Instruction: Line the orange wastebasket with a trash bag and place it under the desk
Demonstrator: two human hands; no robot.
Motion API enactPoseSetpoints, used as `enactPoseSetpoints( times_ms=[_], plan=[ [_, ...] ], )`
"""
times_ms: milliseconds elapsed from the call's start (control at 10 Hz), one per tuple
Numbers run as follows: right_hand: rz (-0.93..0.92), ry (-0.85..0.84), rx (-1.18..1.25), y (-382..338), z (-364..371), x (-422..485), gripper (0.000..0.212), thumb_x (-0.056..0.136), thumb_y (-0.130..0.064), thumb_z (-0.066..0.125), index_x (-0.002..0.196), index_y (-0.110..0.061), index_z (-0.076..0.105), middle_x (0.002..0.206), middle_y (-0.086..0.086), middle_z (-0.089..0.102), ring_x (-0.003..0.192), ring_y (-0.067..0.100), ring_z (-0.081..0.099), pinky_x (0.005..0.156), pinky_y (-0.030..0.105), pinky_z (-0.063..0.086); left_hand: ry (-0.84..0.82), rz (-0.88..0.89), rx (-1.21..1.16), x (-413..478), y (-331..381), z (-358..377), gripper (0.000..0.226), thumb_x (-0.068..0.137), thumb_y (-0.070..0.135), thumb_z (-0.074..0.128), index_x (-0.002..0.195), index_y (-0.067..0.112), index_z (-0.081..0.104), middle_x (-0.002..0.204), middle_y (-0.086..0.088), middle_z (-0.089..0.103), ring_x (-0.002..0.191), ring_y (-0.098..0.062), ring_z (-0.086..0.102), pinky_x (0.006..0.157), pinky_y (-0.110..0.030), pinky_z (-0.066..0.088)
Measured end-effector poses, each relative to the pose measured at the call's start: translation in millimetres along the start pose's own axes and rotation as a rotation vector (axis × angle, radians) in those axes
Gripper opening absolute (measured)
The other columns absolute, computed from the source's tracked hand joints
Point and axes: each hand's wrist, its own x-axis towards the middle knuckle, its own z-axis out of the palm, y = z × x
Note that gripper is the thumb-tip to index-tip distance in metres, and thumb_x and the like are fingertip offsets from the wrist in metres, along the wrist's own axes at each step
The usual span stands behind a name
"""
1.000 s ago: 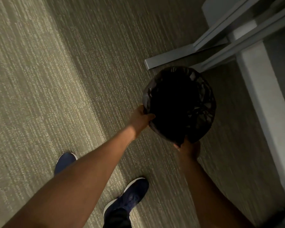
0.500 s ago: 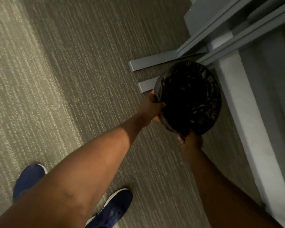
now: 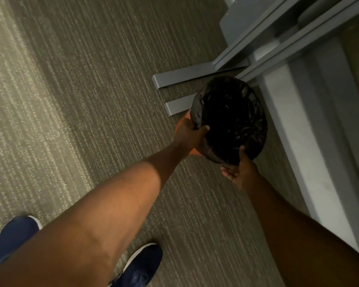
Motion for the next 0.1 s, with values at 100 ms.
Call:
enactPoseSetpoints(
  times_ms=[100],
  plan=[
    [0.073, -0.011, 0.03, 3.8, -2.8, -13.9, 0.096, 0.083, -0.082, 0.047, 0.15, -0.013, 0.04, 0.13, 0.029, 0.059, 0.119, 0.045, 0.058, 0.093, 0.052, 0.051, -0.005, -0.009, -0.034, -21.5, -6.5, -11.4, 0.068, 0.078, 0.036, 0.083, 0.131, 0.01, 0.049, 0.122, -0.006, 0.063, 0.116, -0.023, 0.063, 0.089, -0.04, 0.059]
  ],
)
